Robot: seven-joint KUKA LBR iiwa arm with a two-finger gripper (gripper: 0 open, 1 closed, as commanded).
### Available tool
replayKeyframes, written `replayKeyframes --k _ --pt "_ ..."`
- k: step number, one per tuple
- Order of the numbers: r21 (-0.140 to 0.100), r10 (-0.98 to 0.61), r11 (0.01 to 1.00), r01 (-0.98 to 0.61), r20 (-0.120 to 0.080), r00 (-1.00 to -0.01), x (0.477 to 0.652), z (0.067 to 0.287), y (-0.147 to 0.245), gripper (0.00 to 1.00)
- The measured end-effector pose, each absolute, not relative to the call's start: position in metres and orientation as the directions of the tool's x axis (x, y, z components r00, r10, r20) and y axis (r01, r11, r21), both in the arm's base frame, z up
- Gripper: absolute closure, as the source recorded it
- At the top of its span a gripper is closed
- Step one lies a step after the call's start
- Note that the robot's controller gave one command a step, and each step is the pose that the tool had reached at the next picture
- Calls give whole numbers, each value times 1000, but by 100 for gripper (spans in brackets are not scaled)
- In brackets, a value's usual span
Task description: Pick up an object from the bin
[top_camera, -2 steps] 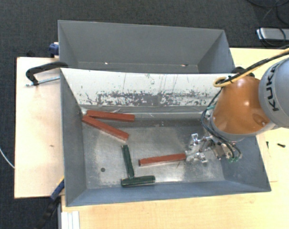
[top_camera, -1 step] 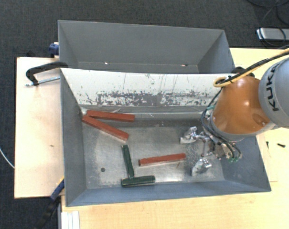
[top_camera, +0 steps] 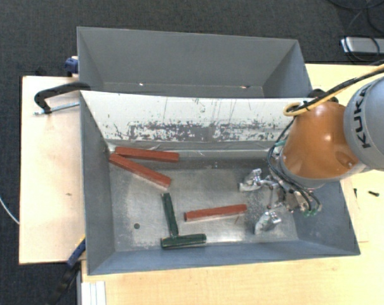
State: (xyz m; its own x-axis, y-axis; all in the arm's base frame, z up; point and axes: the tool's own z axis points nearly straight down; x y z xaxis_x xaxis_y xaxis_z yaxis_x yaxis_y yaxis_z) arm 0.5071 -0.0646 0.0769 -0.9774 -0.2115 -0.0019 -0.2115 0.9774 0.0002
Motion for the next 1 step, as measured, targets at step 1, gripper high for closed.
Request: replayKeyframes --k 1 --pt "-3 -271 963 -271 5 -963 535 77 -5 100"
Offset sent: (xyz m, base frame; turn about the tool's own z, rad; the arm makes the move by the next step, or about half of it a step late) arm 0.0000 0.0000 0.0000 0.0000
